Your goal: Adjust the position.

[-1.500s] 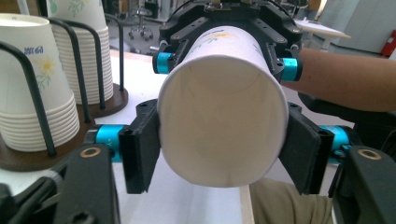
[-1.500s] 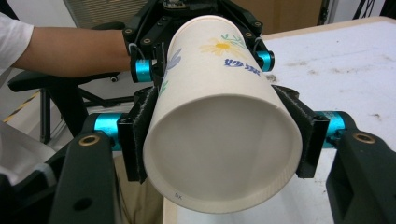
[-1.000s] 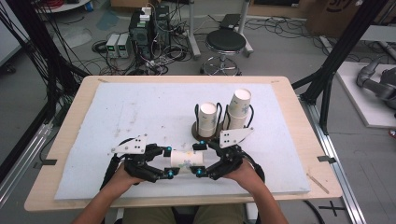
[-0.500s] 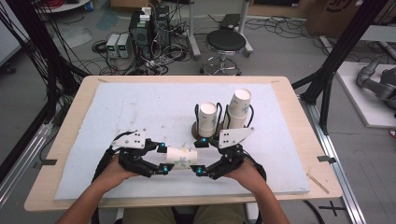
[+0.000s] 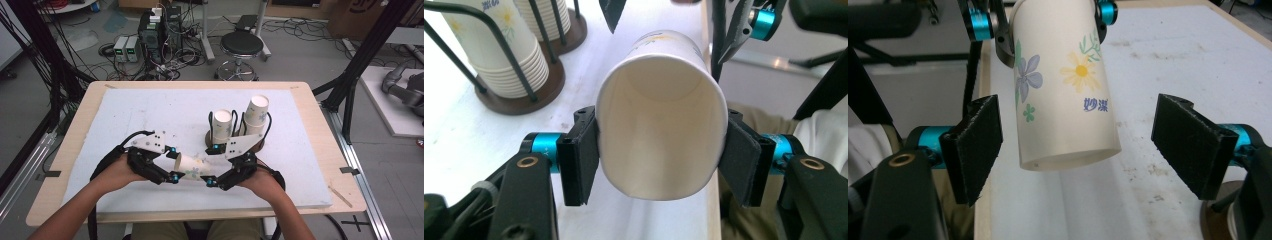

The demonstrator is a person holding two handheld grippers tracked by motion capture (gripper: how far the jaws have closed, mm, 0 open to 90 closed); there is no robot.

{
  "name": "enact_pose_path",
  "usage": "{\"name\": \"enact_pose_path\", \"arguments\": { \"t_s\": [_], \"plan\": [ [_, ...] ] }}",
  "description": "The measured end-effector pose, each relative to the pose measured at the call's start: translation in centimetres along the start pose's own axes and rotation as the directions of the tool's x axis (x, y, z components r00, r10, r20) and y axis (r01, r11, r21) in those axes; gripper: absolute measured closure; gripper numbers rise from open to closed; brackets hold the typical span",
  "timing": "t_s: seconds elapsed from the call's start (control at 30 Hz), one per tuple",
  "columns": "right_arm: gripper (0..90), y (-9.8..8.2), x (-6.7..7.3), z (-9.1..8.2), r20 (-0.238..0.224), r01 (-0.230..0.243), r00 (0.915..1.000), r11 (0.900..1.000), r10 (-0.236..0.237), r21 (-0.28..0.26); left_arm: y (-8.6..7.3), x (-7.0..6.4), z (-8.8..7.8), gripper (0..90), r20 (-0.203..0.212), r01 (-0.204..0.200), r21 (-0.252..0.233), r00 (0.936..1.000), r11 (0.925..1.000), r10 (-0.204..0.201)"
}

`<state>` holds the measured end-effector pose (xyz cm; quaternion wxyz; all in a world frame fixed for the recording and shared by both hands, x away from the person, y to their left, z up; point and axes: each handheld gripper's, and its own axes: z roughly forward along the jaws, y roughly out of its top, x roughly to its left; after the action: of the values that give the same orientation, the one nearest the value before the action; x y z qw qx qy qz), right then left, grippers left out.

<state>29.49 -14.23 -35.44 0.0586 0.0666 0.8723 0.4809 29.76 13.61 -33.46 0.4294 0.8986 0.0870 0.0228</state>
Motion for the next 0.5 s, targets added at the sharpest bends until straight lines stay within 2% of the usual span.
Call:
{"name": "enact_pose_path", "arguments": {
  "t_s": [0.13, 0.33, 0.5],
  "plan": [
    [21.1, 0.7, 0.0, 0.4, 0.016, 0.042, 0.9989, 0.997, -0.043, 0.062, 0.9, 0.0, 0.0, 38.5, -0.004, -0.016, 0.057, 0.9999, 0.9983, 0.016],
    [21.1, 1.8, 0.0, 1.2, 0.012, 0.09, 0.9957, 0.985, -0.092, 0.145, 1.9, 0.1, -0.1, 38.3, -0.011, -0.033, 0.111, 0.9994, 0.9932, 0.034],
    [21.1, 2.5, -0.1, 1.9, 0.006, 0.118, 0.9926, 0.973, -0.121, 0.2, 2.5, 0.2, -0.1, 38.3, -0.016, -0.045, 0.173, 0.9987, 0.984, 0.049]
  ]
}}
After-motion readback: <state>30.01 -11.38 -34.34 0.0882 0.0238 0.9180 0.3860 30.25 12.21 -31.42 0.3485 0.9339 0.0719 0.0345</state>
